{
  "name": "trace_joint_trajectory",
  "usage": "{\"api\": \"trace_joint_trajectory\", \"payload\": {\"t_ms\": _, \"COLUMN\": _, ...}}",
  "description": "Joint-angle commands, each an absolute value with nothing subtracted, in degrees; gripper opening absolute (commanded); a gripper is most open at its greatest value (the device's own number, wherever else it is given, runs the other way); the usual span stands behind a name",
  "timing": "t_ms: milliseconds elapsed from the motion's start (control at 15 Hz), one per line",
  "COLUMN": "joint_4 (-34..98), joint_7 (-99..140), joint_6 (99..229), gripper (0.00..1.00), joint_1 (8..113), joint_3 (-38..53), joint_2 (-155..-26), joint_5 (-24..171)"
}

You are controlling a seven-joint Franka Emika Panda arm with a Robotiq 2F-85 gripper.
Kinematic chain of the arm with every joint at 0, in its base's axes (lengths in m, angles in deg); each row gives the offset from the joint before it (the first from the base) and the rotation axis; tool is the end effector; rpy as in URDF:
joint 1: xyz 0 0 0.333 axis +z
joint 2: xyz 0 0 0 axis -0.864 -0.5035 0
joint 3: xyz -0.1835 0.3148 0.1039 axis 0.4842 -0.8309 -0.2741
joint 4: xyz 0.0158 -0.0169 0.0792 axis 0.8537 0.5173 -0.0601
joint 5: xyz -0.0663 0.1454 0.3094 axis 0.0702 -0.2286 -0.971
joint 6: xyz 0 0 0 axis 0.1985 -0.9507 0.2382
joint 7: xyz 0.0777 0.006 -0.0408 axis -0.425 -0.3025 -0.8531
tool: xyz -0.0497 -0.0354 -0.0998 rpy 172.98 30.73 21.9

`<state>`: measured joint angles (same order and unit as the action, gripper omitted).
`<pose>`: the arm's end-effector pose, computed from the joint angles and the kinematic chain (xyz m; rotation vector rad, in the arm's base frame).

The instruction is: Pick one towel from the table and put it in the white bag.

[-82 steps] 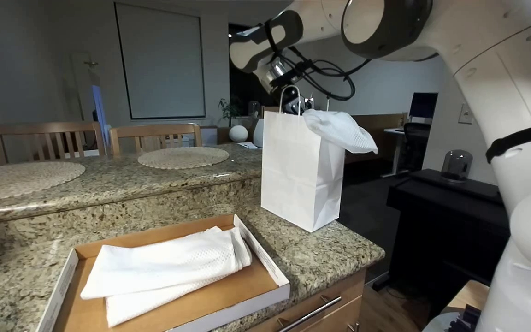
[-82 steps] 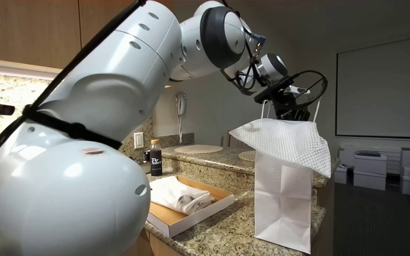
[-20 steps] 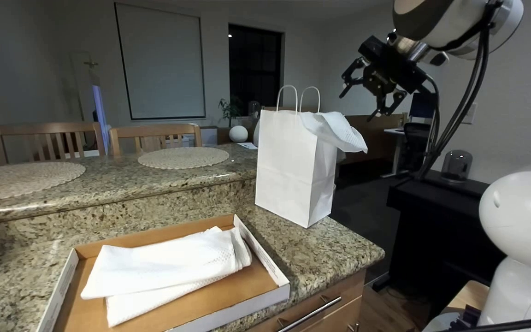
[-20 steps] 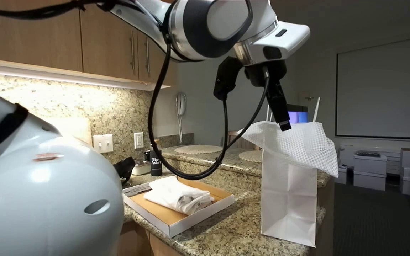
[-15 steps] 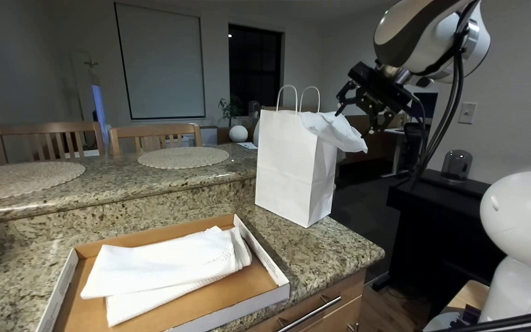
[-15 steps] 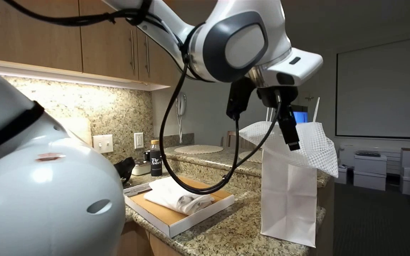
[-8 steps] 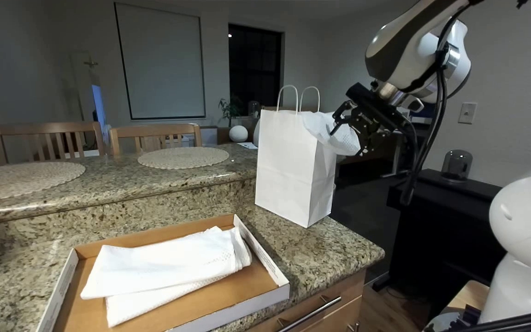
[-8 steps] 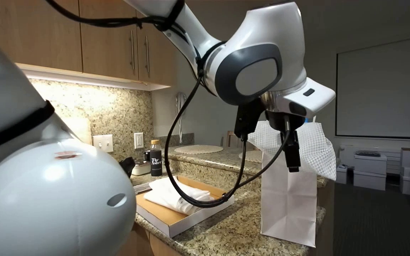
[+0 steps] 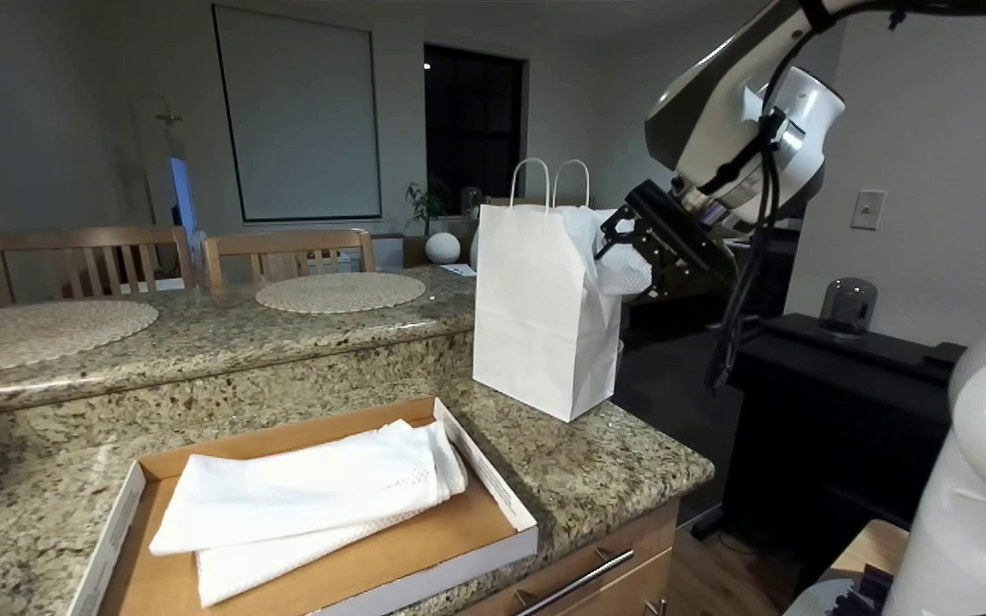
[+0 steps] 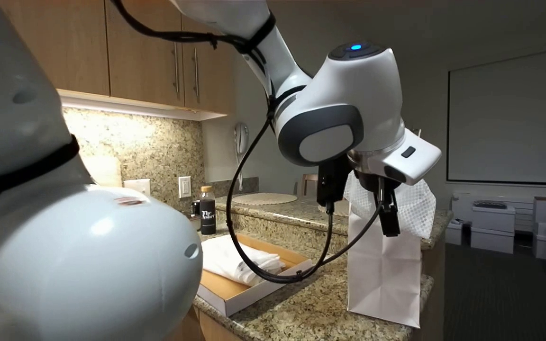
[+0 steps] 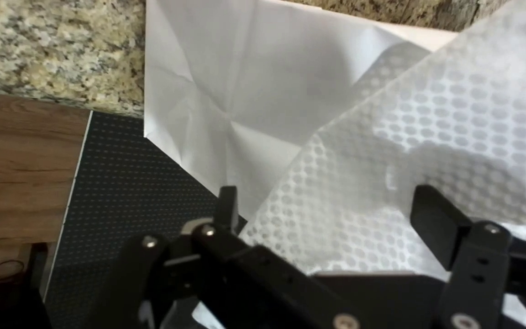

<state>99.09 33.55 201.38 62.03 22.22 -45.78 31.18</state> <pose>0.3100 -0.1488 0.4833 -2.0629 1.5094 -0.7766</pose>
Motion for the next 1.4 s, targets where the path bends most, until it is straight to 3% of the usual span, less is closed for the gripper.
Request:
{"api": "trace_joint_trajectory", "payload": {"t_ms": 0, "joint_4": 99.08, "joint_7": 22.76, "joint_6": 207.35, "gripper": 0.67, "joint_1": 67.47, "joint_3": 23.99, "joint_2": -46.59, "joint_5": 20.09}}
{"api": "trace_joint_trajectory", "payload": {"t_ms": 533, "joint_4": 98.47, "joint_7": -4.31, "joint_6": 212.19, "gripper": 0.15, "joint_1": 72.39, "joint_3": 24.30, "joint_2": -44.43, "joint_5": -8.00}}
{"api": "trace_joint_trajectory", "payload": {"t_ms": 867, "joint_4": 99.01, "joint_7": -22.58, "joint_6": 211.36, "gripper": 0.07, "joint_1": 73.00, "joint_3": 23.73, "joint_2": -40.11, "joint_5": -23.88}}
{"api": "trace_joint_trajectory", "payload": {"t_ms": 1333, "joint_4": 99.14, "joint_7": -41.74, "joint_6": 217.51, "gripper": 0.12, "joint_1": 73.79, "joint_3": 21.52, "joint_2": -27.43, "joint_5": -34.81}}
